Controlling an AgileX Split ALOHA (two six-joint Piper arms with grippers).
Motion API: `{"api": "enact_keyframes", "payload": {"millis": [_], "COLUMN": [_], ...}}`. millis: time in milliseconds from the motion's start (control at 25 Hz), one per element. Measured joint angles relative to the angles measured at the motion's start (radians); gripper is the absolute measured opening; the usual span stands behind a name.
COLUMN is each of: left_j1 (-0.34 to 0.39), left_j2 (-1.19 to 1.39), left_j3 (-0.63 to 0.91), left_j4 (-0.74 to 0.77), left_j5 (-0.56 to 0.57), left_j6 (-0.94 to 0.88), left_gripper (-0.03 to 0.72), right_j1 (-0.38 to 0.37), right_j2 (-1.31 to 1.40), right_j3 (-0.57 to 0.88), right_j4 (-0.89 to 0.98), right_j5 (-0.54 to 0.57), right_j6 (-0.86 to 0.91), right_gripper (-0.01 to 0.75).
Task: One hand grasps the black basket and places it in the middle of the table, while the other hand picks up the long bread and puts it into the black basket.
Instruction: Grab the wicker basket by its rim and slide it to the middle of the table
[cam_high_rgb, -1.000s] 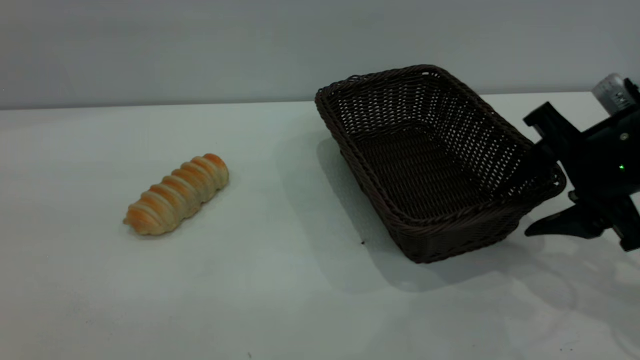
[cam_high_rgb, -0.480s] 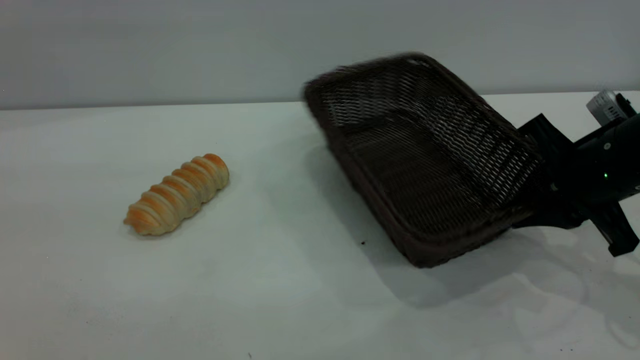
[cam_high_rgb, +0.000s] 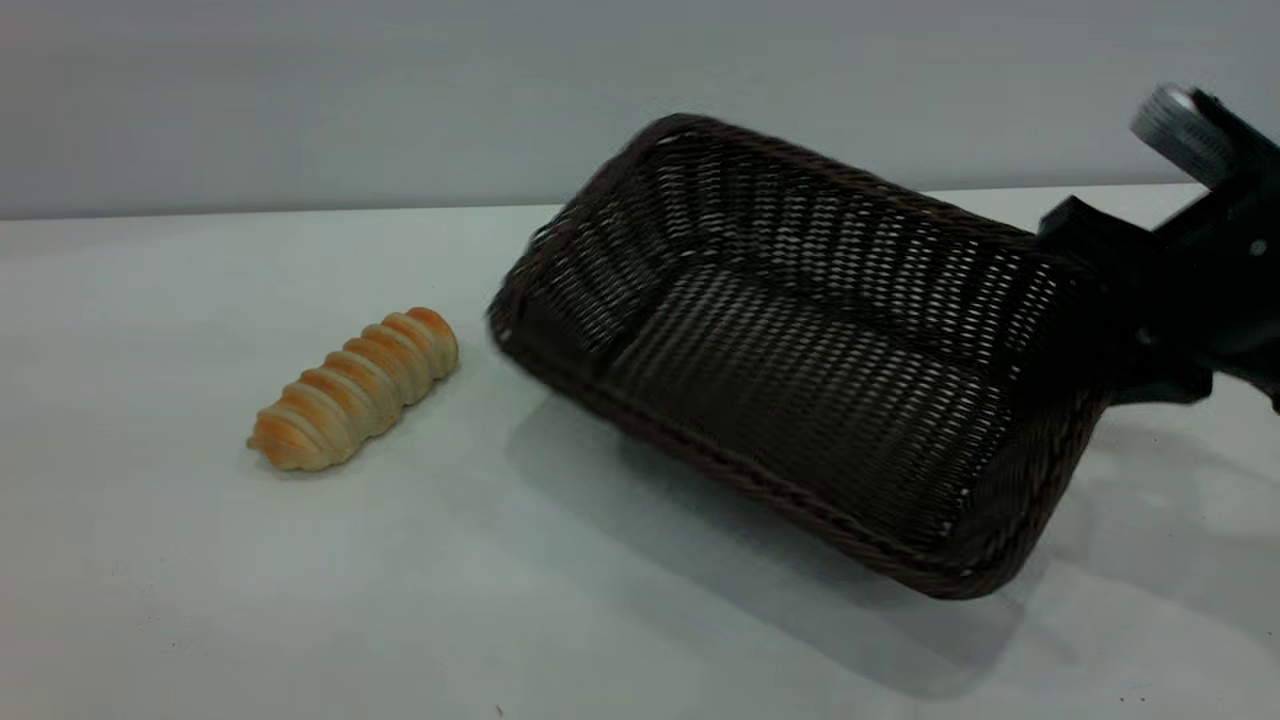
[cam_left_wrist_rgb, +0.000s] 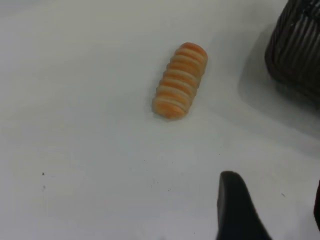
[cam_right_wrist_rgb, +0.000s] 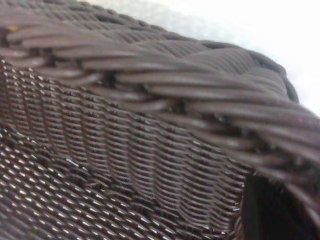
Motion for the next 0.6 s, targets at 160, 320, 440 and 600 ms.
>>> {"api": "enact_keyframes", "payload": {"millis": [160,320,440,600], "left_j1": [0.0,0.0,0.0,0.0], "left_j2": [0.0,0.0,0.0,0.0], "left_j3": [0.0,0.0,0.0,0.0], "left_j4": [0.0,0.0,0.0,0.0], "left_j5": [0.0,0.0,0.002,0.017], "left_j6": [0.0,0.0,0.0,0.0], "left_gripper": [0.41,0.41,0.41,0.41], "right_j1": [0.011,0.062,0.114,0.182], "right_j2": [0.013,0.052,0.104,0.193], "right_j3": [-0.124,-0.292,-0.423,-0.571], "right_j4": [-0.368,-0.693,-0.828,-0.856], "right_j5": [0.132,0.269,0.381,0.471], "right_j6": [0.266,0.506,0.61,0.646], "right_gripper": [0.118,0.118,0.118,0.118]}}
